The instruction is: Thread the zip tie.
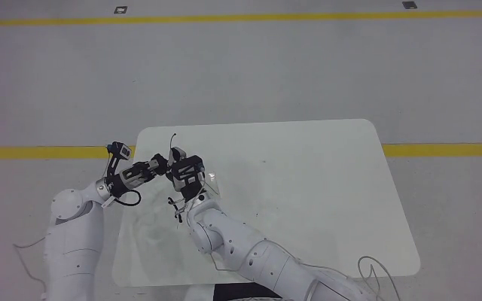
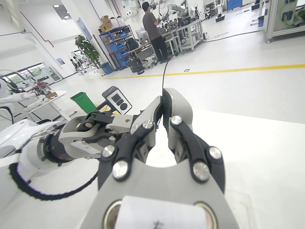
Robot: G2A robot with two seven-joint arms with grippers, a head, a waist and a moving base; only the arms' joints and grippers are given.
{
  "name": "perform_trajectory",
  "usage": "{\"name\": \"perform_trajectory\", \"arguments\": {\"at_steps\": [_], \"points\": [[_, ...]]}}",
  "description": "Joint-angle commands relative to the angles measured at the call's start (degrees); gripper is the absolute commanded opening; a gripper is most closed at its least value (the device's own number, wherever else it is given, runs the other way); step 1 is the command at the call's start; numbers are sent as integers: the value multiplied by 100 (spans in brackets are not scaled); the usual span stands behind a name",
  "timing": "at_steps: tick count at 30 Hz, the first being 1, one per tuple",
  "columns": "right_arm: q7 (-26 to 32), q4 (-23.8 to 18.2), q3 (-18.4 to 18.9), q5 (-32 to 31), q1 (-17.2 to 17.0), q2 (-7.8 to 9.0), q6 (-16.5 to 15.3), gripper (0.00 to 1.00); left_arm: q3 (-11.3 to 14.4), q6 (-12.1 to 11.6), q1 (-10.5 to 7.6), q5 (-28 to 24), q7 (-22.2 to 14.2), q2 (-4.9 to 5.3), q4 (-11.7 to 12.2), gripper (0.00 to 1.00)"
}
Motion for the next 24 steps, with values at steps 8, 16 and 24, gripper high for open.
{"name": "perform_trajectory", "arguments": {"at_steps": [8, 16, 24], "points": [[54, 37, -10, 24, 21, -10, -7, 0, 0, 0, 0, 0, 0, 0, 0, 0], [81, 76, -46, 65, 35, -13, 24, 0, 0, 0, 0, 0, 0, 0, 0, 0], [86, 138, -63, 72, 49, -17, 105, 0, 0, 0, 0, 0, 0, 0, 0, 0]]}}
